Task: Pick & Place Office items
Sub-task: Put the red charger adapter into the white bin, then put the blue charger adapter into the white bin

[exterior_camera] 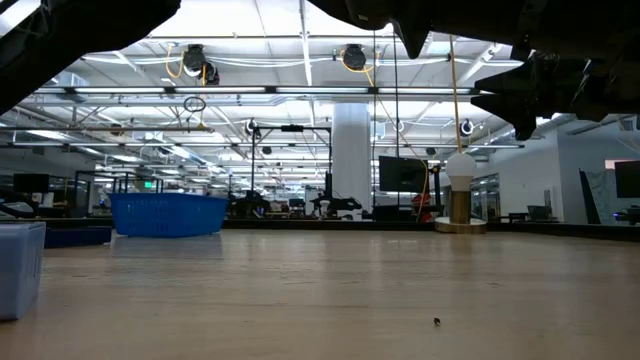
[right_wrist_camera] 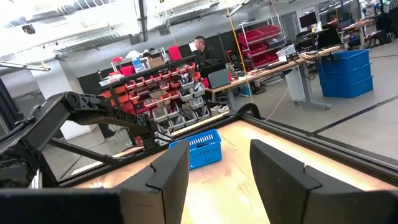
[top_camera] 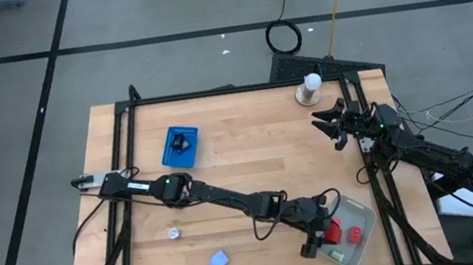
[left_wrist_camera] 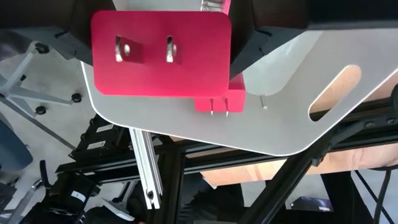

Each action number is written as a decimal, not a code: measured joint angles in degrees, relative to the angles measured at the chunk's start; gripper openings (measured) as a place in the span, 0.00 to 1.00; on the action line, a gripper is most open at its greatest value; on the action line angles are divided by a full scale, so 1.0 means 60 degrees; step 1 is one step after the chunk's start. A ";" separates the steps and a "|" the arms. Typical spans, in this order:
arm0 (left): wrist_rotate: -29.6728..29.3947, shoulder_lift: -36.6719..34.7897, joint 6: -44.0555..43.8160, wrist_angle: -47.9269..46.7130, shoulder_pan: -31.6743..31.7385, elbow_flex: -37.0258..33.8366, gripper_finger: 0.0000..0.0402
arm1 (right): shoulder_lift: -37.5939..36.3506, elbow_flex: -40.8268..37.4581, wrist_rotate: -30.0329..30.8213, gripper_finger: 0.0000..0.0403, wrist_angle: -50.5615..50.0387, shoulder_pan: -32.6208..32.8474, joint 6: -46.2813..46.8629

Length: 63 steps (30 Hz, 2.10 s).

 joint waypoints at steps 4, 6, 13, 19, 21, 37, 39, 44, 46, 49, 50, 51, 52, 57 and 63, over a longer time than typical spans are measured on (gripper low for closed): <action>-0.0013 -0.0004 -0.0011 -0.0002 0.0000 0.0000 0.66 | 0.0000 0.0002 0.0002 0.40 0.0000 -0.0002 0.0000; -0.0100 -0.0004 -0.0023 -0.0001 -0.0002 0.0000 0.69 | 0.0000 0.0002 0.0001 0.40 0.0000 -0.0001 0.0000; -0.0247 -0.0004 -0.0044 -0.0026 0.0000 0.0000 0.73 | 0.0000 0.0002 0.0002 0.40 0.0000 0.0000 -0.0002; -0.0705 -0.0004 -0.0047 0.0123 -0.0011 0.0000 0.73 | 0.0000 0.0003 0.0000 0.40 0.0000 0.0000 -0.0001; -0.0804 -0.0004 -0.0042 0.0250 -0.0011 0.0000 0.73 | 0.0000 0.0004 0.0002 0.40 0.0000 0.0000 -0.0002; -0.0992 -0.1455 -0.0018 -0.1531 0.0247 0.0014 0.69 | 0.0004 0.0001 0.0001 0.40 0.0000 -0.0001 -0.0002; -0.0998 -0.1647 -0.0022 -0.1947 0.0316 0.0011 0.68 | 0.0004 0.0003 0.0004 0.40 0.0004 -0.0003 0.0000; -0.0986 -0.2229 -0.0032 -0.3002 0.0401 0.0011 0.70 | 0.0004 0.0003 0.0004 0.40 -0.0007 -0.0003 0.0000; -0.0984 -0.2391 -0.0033 -0.3233 0.0401 0.0011 0.71 | 0.0000 0.0003 0.0001 0.40 0.0001 -0.0003 0.0000; -0.0980 -0.2621 -0.0044 -0.3417 0.0401 0.0007 0.72 | 0.0000 0.0000 0.0004 0.40 0.0005 -0.0002 0.0000; -0.0980 -0.2683 -0.0044 -0.3417 0.0411 0.0007 0.72 | 0.0000 0.0001 0.0003 0.40 0.0011 0.0000 0.0000; -0.0973 -0.2745 -0.0044 -0.3410 0.0419 0.0007 0.72 | 0.0000 0.0004 0.0004 0.40 0.0008 0.0000 0.0000; -0.0962 -0.2793 -0.0047 -0.3406 0.0422 0.0008 0.72 | 0.0000 0.0004 0.0004 0.40 0.0011 0.0000 0.0000; -0.0650 -0.2822 -0.0161 -0.3092 0.0508 0.0005 0.69 | 0.0000 0.0003 0.0004 0.40 0.0007 -0.0001 -0.0001; -0.0145 -0.3125 -0.0142 -0.3303 0.0561 0.0000 0.65 | 0.0000 0.0004 0.0003 0.40 0.0011 -0.0003 -0.0001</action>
